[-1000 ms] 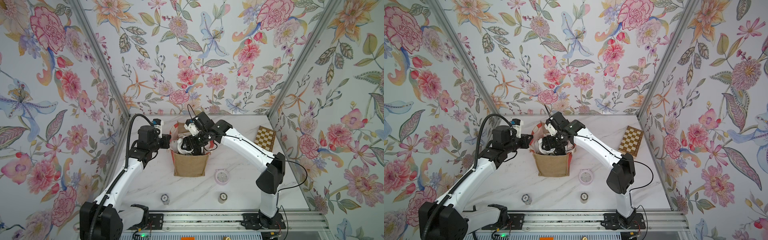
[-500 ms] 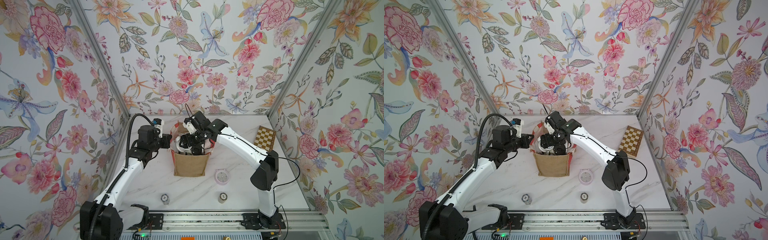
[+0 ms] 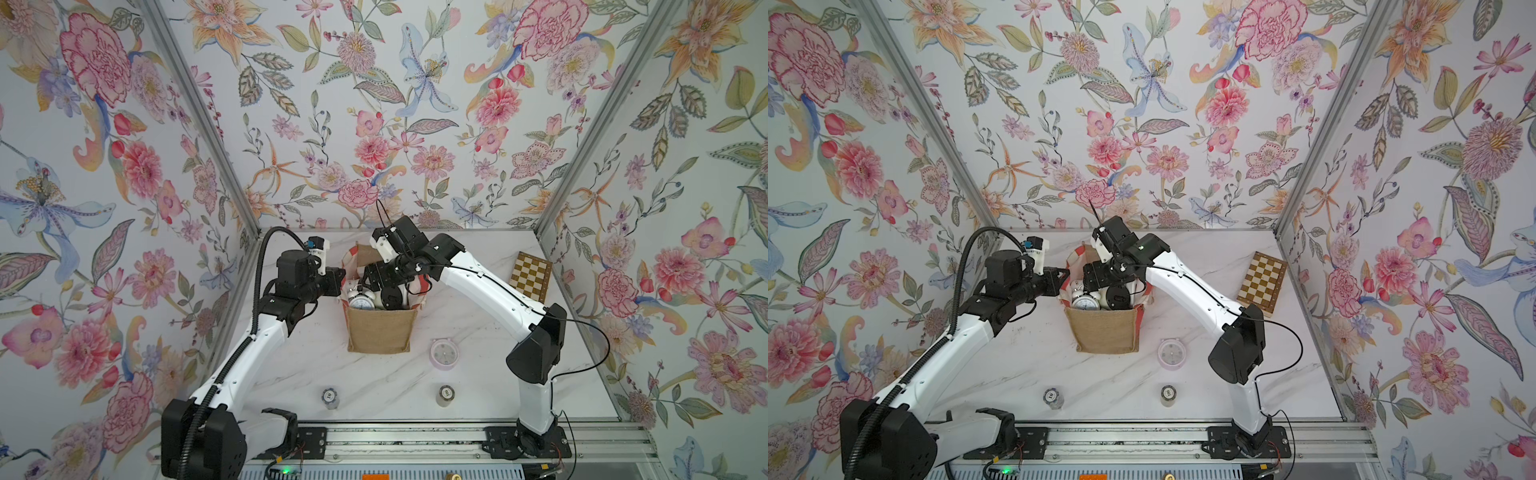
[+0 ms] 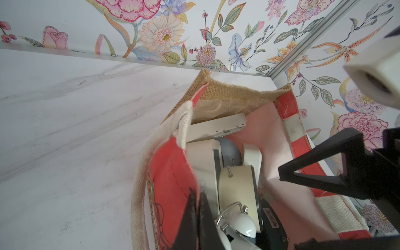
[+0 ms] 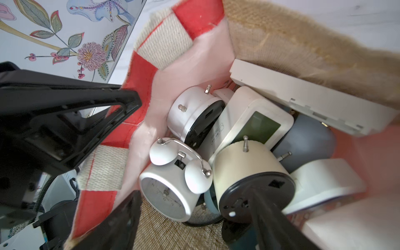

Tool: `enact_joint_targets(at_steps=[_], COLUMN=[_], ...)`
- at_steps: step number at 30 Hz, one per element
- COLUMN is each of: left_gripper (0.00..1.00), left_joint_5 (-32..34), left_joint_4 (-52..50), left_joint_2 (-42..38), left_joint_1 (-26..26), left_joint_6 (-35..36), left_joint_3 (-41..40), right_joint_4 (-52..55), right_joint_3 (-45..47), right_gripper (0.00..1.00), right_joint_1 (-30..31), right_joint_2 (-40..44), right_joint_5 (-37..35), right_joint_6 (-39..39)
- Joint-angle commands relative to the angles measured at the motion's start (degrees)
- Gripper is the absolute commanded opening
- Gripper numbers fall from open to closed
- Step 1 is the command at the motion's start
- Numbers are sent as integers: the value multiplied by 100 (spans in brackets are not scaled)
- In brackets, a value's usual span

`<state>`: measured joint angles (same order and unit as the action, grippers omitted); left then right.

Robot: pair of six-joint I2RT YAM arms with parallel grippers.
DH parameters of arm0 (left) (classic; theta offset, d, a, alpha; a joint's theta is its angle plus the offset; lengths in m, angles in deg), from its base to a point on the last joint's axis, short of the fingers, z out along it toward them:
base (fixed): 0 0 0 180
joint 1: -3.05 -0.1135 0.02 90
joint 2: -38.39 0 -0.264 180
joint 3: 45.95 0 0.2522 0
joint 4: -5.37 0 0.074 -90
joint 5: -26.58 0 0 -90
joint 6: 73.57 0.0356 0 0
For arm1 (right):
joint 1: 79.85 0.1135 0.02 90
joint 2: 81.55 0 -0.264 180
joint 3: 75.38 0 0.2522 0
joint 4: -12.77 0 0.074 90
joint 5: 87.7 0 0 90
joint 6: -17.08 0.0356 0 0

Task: Put the alarm clock into the canvas bag
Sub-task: Place the alarm at the canvas bag.

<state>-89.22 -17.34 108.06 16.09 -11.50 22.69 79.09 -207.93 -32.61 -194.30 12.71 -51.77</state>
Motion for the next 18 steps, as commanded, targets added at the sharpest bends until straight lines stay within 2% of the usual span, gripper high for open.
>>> enact_joint_targets(at_steps=[1,7,18], left_gripper=[0,0,0], left_joint_5=[-380,-404,-577], left_joint_4=[979,1053,1241], left_joint_2=[-56,53,317], left_joint_1=[16,16,16], left_joint_6=[-133,-153,-296], left_joint_3=[165,132,96], right_joint_4=[91,51,39], right_joint_3=[178,825,2683], right_gripper=[77,75,75], right_joint_1=[-125,-459,-1411], right_joint_2=[367,939,2449], right_joint_5=[-157,-391,-878], right_joint_6=[-89,-144,-26])
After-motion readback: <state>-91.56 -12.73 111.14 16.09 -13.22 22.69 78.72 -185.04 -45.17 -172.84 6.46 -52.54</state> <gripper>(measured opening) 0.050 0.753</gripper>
